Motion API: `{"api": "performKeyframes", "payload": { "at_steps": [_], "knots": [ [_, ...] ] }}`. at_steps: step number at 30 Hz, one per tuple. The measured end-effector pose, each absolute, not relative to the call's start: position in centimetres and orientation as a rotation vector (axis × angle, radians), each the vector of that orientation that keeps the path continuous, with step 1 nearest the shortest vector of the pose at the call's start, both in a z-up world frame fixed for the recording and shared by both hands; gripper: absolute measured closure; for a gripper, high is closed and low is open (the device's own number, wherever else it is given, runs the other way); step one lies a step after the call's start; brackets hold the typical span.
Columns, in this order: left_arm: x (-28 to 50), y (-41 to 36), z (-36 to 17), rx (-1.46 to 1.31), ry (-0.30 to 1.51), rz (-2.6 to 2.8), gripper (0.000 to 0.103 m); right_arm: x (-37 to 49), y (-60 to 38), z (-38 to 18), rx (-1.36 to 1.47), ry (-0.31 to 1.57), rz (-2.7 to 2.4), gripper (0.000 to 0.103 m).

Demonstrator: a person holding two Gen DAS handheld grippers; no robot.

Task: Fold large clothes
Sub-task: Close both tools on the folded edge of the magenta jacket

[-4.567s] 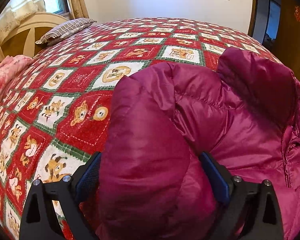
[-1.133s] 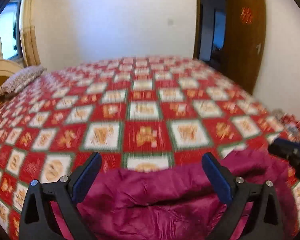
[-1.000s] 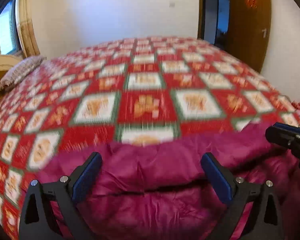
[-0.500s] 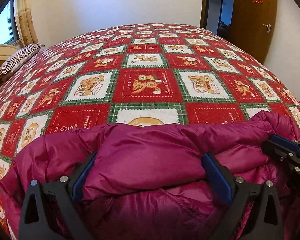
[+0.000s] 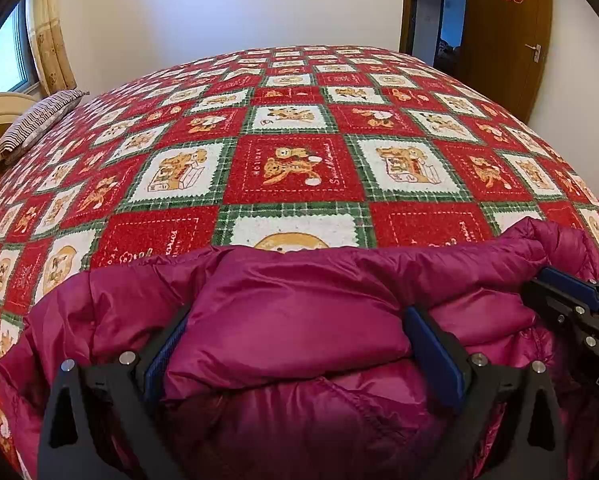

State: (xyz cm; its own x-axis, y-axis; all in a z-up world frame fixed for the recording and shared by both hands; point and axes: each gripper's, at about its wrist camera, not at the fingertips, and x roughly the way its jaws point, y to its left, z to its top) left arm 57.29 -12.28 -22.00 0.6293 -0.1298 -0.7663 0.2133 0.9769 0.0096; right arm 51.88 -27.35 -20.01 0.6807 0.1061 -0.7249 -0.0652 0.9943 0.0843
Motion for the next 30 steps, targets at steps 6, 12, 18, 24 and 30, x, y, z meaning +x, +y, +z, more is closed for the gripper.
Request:
{"api": "performKeyframes", "payload": {
  "at_steps": [6, 12, 18, 24, 30],
  "knots": [
    [57.25, -12.35, -22.00, 0.103, 0.868, -0.197, 0.002, 51.91, -27.23, -20.05, 0.047, 0.817, 0.093, 0.076],
    [57.27, -12.44, -22.05, 0.106, 0.869, -0.196, 0.002, 51.99, -27.15, -20.12, 0.048, 0.819, 0.093, 0.076],
    [57.28, -12.37, -22.12, 0.122, 0.869, -0.186, 0.002, 52.02, -27.06, -20.13, 0.044, 0.819, 0.092, 0.076],
    [57.28, -12.70, -22.19, 0.141, 0.870, -0.176, 0.002, 52.07, -26.94, -20.11, 0.043, 0.819, 0.091, 0.076],
    [57.28, -12.85, -22.20, 0.142, 0.869, -0.176, 0.001, 52.10, -26.99, -20.22, 0.042, 0.820, 0.091, 0.076]
  ]
}}
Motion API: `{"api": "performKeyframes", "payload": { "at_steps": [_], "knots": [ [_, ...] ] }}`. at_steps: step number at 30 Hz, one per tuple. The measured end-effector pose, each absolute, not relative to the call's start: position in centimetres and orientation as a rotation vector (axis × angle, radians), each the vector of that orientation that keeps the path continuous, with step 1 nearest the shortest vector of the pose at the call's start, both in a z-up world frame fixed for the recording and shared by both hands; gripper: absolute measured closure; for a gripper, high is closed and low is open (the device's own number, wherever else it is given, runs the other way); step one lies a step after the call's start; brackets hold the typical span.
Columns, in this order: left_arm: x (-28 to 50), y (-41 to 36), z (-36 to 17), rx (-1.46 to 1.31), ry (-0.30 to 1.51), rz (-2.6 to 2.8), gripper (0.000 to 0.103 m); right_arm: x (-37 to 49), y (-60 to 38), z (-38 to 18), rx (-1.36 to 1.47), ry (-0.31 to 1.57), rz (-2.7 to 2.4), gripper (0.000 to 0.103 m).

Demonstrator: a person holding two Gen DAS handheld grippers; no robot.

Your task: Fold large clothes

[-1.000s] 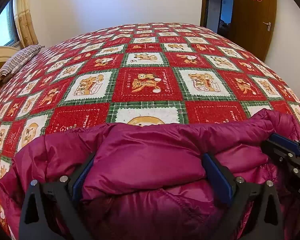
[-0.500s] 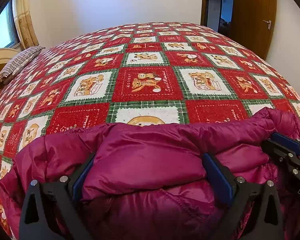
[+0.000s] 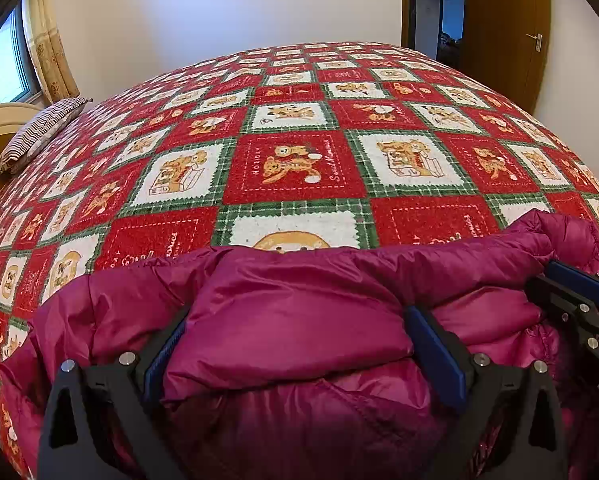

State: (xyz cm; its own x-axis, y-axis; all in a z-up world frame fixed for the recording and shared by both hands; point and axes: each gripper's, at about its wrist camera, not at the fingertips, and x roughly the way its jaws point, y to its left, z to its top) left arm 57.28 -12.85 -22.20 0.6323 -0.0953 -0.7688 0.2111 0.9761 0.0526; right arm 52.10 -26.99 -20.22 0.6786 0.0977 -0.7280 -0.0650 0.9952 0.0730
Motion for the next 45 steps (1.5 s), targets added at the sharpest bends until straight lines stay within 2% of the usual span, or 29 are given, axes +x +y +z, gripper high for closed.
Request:
{"api": "performKeyframes", "payload": {
  "at_steps": [27, 28, 29, 30, 32, 37, 41, 45],
  "knots": [
    [57.7, -12.7, -21.3, 0.155, 0.910, -0.167, 0.001, 52.2, -27.3, -19.8, -0.005, 0.845, 0.090, 0.074],
    [57.4, -12.1, -20.2, 0.144, 0.908, -0.156, 0.001, 52.0, -27.8, -19.2, 0.007, 0.845, 0.099, 0.073],
    [56.6, -11.0, -18.3, 0.113, 0.864, -0.152, 0.001, 51.3, -28.5, -18.2, 0.032, 0.821, 0.094, 0.064],
    [55.4, -9.8, -16.3, 0.073, 0.815, -0.166, 0.001, 50.2, -29.4, -16.8, 0.055, 0.784, 0.070, 0.049],
    [52.7, -6.9, -13.0, 0.001, 0.744, -0.206, 0.001, 47.5, -31.5, -14.8, 0.093, 0.744, 0.048, 0.040],
    [43.9, -0.8, -10.9, 0.054, 0.711, -0.232, 0.001, 38.8, -35.9, -14.2, 0.084, 0.791, 0.088, 0.040],
    [35.9, 3.7, -12.6, 0.115, 0.734, -0.256, 0.001, 31.1, -38.0, -15.4, 0.085, 0.846, 0.102, 0.036],
    [29.8, 4.8, -15.0, 0.117, 0.769, -0.253, 0.001, 24.1, -39.5, -16.3, 0.144, 0.874, 0.078, 0.032]
  ]
}}
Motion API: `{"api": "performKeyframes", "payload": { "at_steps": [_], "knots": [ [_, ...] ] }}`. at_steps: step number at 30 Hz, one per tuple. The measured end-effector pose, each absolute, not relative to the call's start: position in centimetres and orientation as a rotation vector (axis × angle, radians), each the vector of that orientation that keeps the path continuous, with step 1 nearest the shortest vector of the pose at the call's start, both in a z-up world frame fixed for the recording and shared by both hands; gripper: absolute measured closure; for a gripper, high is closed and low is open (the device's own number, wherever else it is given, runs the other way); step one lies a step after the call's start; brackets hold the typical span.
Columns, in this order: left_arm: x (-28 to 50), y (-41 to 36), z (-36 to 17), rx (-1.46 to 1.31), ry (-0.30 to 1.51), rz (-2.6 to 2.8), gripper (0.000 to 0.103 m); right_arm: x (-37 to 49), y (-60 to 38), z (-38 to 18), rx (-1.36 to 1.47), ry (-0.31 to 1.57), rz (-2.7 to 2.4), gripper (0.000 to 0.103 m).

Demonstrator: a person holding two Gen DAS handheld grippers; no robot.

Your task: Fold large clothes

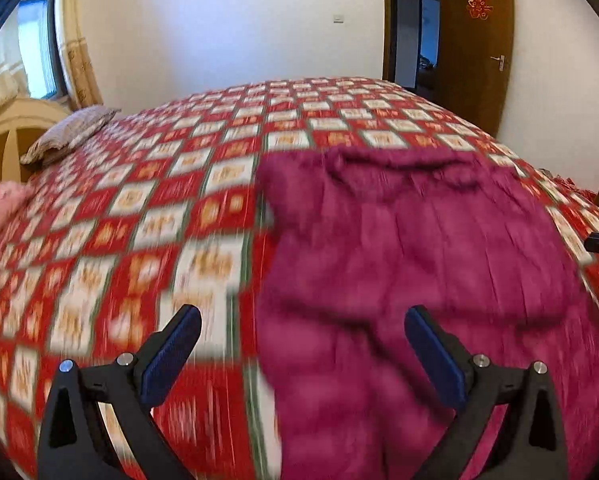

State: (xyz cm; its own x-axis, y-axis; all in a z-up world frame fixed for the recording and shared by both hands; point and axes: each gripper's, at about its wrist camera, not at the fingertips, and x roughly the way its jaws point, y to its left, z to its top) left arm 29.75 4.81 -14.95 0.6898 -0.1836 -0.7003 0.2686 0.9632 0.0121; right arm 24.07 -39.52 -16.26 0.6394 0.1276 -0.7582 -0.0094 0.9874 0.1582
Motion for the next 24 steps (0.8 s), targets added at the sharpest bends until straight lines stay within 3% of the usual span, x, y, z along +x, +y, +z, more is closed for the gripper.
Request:
{"api": "performKeyframes", "payload": {
  "at_steps": [10, 20, 22, 24],
  "knots": [
    [19.9, 7.4, -18.7, 0.126, 0.812, -0.226, 0.001, 10.4, -41.1, -16.7, 0.183, 0.886, 0.045, 0.029],
    [13.9, 10.7, -22.0, 0.031, 0.887, -0.231, 0.001, 3.1, -38.6, -19.1, 0.188, 0.917, 0.057, 0.029],
    [13.9, 10.7, -22.3, -0.010, 0.897, -0.286, 0.010, 2.6, -38.0, -19.9, 0.180, 0.934, 0.056, 0.032],
    [13.8, 10.4, -22.2, 0.015, 0.882, -0.290, 0.039, 2.4, -37.6, -20.3, 0.183, 0.932, 0.075, 0.045]
  ]
}}
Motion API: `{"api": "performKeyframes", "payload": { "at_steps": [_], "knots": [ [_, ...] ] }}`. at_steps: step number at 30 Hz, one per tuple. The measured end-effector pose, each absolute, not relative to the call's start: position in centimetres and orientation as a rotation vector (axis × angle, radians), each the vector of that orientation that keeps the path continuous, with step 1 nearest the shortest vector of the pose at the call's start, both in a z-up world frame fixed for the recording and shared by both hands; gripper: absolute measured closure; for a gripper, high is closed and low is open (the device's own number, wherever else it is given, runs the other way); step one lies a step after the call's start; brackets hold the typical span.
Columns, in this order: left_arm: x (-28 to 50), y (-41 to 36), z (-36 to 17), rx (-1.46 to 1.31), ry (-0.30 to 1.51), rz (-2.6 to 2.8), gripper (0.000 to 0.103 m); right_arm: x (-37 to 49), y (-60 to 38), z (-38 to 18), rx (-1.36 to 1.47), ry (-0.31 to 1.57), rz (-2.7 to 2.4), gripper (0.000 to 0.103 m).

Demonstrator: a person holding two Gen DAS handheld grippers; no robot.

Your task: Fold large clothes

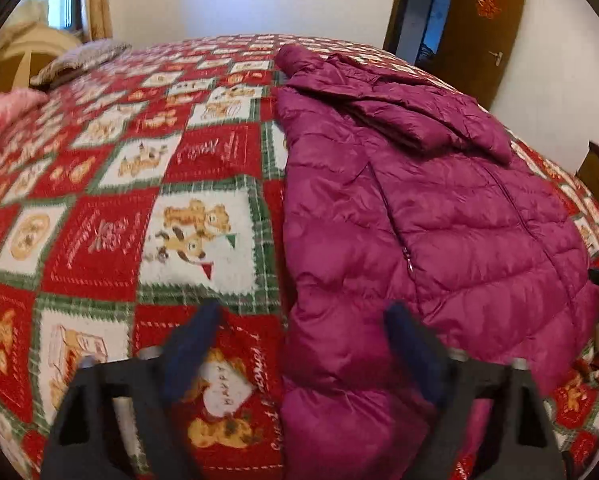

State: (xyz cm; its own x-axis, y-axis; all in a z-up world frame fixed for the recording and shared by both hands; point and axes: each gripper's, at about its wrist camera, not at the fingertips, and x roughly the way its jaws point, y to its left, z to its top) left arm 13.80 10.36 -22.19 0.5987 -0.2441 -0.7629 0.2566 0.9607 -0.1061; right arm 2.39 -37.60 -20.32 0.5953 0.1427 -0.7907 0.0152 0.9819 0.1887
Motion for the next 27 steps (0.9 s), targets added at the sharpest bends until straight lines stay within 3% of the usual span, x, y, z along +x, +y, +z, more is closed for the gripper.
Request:
{"api": "performKeyframes", "payload": {
  "at_steps": [1, 2, 3, 5, 14, 27],
  "knots": [
    [13.8, 10.4, -22.1, 0.009, 0.877, -0.312, 0.051, 2.4, -36.9, -20.3, 0.179, 0.924, 0.070, 0.048],
    [13.9, 10.4, -22.1, -0.022, 0.887, -0.362, 0.081, 2.3, -36.7, -20.3, 0.180, 0.917, 0.079, 0.059],
    [13.9, 10.7, -22.1, -0.048, 0.899, -0.380, 0.087, 2.2, -37.1, -20.1, 0.189, 0.912, 0.098, 0.072],
    [13.8, 11.0, -21.9, -0.061, 0.901, -0.378, 0.099, 2.4, -36.5, -19.7, 0.186, 0.905, 0.116, 0.086],
    [9.0, 13.3, -15.4, -0.082, 0.740, -0.427, 0.103, -0.8, -36.6, -15.9, 0.200, 0.794, 0.207, 0.093],
    [4.3, 16.3, -4.8, -0.092, 0.506, -0.440, 0.103, -4.7, -35.5, -3.3, 0.191, 0.470, 0.288, 0.094]
  ]
}}
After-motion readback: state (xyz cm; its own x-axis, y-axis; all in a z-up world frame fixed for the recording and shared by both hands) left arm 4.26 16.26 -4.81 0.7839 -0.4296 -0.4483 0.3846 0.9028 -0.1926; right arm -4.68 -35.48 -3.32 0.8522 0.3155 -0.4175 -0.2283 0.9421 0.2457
